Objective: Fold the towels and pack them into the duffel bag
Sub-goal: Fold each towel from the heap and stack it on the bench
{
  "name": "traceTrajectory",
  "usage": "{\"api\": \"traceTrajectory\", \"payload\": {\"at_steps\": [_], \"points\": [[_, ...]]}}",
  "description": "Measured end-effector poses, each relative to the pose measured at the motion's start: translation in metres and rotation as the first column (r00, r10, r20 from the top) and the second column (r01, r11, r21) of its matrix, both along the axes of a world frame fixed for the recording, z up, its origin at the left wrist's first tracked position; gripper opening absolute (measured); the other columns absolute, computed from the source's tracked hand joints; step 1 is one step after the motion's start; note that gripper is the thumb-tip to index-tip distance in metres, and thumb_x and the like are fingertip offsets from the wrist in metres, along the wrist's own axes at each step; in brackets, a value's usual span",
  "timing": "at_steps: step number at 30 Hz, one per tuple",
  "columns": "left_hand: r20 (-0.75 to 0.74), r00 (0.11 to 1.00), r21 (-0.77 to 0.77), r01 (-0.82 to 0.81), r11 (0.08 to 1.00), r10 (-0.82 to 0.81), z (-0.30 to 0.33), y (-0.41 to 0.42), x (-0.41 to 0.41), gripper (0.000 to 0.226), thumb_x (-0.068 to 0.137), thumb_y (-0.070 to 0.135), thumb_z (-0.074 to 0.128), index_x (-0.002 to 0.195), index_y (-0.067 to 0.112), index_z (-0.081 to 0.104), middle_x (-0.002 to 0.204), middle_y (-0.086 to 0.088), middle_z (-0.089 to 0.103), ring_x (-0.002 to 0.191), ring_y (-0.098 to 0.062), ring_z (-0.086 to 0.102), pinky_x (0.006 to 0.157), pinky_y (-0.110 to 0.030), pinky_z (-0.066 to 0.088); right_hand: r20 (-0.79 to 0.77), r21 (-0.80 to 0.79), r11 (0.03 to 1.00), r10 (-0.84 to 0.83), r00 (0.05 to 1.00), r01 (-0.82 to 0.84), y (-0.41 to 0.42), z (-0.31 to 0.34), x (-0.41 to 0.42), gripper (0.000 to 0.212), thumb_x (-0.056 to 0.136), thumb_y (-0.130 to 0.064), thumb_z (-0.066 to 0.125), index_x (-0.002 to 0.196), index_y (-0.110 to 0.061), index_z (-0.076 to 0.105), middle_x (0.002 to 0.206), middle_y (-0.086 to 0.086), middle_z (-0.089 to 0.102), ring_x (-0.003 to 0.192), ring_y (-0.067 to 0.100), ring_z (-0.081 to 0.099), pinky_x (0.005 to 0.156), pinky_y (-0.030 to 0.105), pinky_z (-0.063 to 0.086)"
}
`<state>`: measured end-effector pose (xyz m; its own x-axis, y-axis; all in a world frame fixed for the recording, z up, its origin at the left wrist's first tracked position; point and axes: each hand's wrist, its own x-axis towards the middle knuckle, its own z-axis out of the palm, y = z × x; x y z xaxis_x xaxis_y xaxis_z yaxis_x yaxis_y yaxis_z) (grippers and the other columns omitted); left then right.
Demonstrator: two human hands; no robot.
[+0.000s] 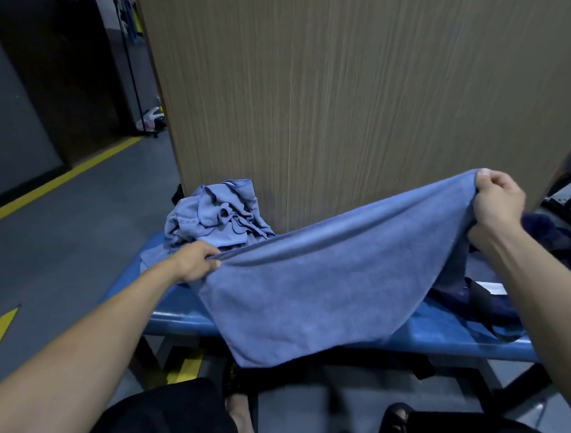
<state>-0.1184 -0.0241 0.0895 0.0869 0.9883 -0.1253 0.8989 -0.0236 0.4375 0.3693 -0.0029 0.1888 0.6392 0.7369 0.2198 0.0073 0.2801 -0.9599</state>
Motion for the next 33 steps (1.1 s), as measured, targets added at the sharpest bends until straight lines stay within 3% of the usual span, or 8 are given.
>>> {"api": "traceTrajectory", "payload": {"at_steps": [4, 8, 13, 16, 20, 24, 29, 33], "points": [[0.339, 0.932, -0.193, -0.066, 0.979, 0.129, 0.025, -0.01, 0.008, 0.042, 0.094, 0.033, 0.069, 0.065, 0.012, 0.047, 0.053, -0.006, 0.037, 0.042, -0.015, 0.042, 0.044, -0.026, 0.041, 0.0, -0.107, 0.992, 0.062, 0.998, -0.062, -0.004, -0.006, -0.004, 0.022, 0.094, -0.02, 0.061, 0.072, -0.022, 0.061, 0.073, -0.006, 0.059, 0.074, 0.011, 0.054, 0.064, 0.022, 0.045], [0.474, 0.878, -0.311, 0.089, 0.946, 0.073, 0.067, -0.017, 0.048, 0.047, 0.088, 0.048, 0.072, 0.067, 0.011, 0.053, 0.051, -0.003, 0.037, 0.045, -0.014, 0.033, 0.044, -0.024, 0.034, 0.137, -0.228, 0.942, 0.28, 0.95, -0.245, -0.018, -0.013, -0.037, 0.016, 0.092, -0.022, 0.066, 0.078, -0.015, 0.068, 0.076, 0.006, 0.056, 0.067, 0.015, 0.048, 0.055, 0.026, 0.039], [0.537, 0.843, -0.231, 0.11, 0.967, 0.032, 0.107, -0.023, 0.115, 0.051, 0.094, 0.049, 0.065, 0.063, 0.011, 0.048, 0.045, 0.001, 0.033, 0.04, -0.014, 0.033, 0.043, -0.023, 0.032, 0.258, -0.283, 0.81, 0.58, 0.772, -0.514, -0.05, -0.013, -0.105, 0.013, 0.094, -0.016, 0.068, 0.081, -0.012, 0.069, 0.06, -0.004, 0.054, 0.05, 0.007, 0.045, 0.043, 0.017, 0.036], [0.588, 0.803, -0.184, 0.255, 0.949, -0.102, 0.114, -0.023, 0.132, 0.045, 0.095, 0.038, 0.068, 0.075, 0.003, 0.048, 0.07, -0.006, 0.023, 0.052, -0.012, 0.035, 0.052, -0.02, 0.04, 0.298, -0.281, 0.752, 0.659, 0.69, -0.596, -0.069, -0.007, -0.136, 0.012, 0.092, -0.012, 0.069, 0.082, -0.014, 0.063, 0.058, -0.004, 0.055, 0.046, 0.006, 0.047, 0.043, 0.019, 0.042], [0.624, 0.762, -0.17, 0.349, 0.922, -0.173, 0.116, -0.028, 0.141, 0.031, 0.1, 0.02, 0.06, 0.109, -0.01, 0.063, 0.068, 0.001, 0.042, 0.062, -0.01, 0.043, 0.068, -0.025, 0.047, 0.332, -0.232, 0.725, 0.686, 0.647, -0.649, -0.085, -0.002, -0.158, 0.01, 0.089, -0.009, 0.067, 0.095, -0.013, 0.06, 0.06, 0.006, 0.064, 0.05, 0.017, 0.057, 0.048, 0.032, 0.053], [0.665, 0.726, -0.087, 0.307, 0.948, -0.174, 0.114, -0.032, 0.143, 0.02, 0.098, 0.021, 0.065, 0.104, 0.004, 0.074, 0.073, 0.0, 0.058, 0.068, -0.009, 0.049, 0.074, -0.026, 0.046, 0.401, -0.197, 0.72, 0.678, 0.616, -0.665, -0.09, -0.003, -0.159, 0.003, 0.091, -0.011, 0.066, 0.093, -0.013, 0.065, 0.068, 0.015, 0.07, 0.059, 0.02, 0.064, 0.061, 0.046, 0.061], [0.797, 0.597, 0.005, 0.143, 0.99, -0.091, 0.111, -0.033, 0.143, 0.016, 0.092, 0.018, 0.072, 0.102, 0.007, 0.075, 0.086, -0.005, 0.074, 0.081, -0.012, 0.07, 0.068, -0.021, 0.055, 0.375, -0.193, 0.642, 0.747, 0.549, -0.742, -0.09, 0.0, -0.15, 0.022, 0.09, 0.009, 0.048, 0.102, -0.004, 0.061, 0.078, 0.01, 0.074, 0.083, 0.021, 0.075, 0.077, 0.04, 0.063], [0.816, 0.566, 0.011, 0.192, 0.981, -0.119, 0.111, -0.033, 0.143, 0.023, 0.098, 0.019, 0.064, 0.117, 0.008, 0.073, 0.1, -0.012, 0.075, 0.094, -0.02, 0.072, 0.082, -0.032, 0.059, 0.482, -0.186, 0.672, 0.698, 0.529, -0.717, -0.086, 0.001, -0.148, 0.026, 0.091, 0.01, 0.044, 0.101, -0.007, 0.061, 0.081, 0.009, 0.076, 0.082, 0.022, 0.075, 0.072, 0.033, 0.06]]}}
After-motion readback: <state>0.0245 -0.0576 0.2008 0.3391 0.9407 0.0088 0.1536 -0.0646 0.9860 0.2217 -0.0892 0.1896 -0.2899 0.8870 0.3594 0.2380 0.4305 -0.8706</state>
